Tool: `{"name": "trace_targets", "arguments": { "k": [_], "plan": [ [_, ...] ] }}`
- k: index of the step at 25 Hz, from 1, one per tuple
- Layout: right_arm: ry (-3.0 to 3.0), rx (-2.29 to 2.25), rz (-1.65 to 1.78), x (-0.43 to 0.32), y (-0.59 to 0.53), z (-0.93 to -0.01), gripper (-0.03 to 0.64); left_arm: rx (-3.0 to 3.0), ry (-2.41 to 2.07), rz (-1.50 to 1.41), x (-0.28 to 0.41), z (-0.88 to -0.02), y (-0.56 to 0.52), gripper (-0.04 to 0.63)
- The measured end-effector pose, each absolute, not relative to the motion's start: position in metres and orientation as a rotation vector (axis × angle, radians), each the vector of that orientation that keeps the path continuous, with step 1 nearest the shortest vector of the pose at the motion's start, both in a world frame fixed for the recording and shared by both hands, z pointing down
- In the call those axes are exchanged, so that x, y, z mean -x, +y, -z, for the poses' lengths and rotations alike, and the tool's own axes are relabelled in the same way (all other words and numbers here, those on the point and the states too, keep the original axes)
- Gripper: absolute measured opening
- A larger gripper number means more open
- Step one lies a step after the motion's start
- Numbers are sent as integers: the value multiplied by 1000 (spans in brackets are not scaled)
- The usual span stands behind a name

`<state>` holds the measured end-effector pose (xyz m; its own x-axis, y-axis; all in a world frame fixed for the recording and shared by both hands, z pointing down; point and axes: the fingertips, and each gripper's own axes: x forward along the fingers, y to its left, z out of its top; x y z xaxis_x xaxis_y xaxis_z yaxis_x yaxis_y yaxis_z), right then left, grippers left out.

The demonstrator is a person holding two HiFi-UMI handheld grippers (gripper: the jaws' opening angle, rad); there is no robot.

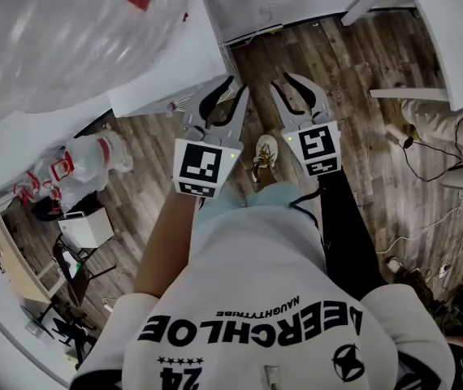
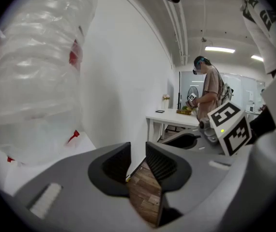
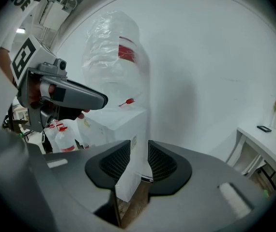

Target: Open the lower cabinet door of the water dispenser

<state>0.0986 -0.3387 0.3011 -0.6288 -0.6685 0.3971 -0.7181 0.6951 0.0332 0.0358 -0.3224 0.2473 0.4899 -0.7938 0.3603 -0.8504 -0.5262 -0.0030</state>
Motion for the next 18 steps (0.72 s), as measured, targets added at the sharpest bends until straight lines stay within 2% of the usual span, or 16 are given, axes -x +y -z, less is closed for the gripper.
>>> {"name": "trace_targets", "arguments": {
  "k": [8, 18],
  "plan": [
    [-2508, -977, -212, -119, -344, -354, 95, -2473, -1381, -580, -52, -301, -322, 103],
    [-2488, -830, -296, -100, -329, -427, 101, -2346, -1314, -691, -52, -373, -307, 104]
  ]
}}
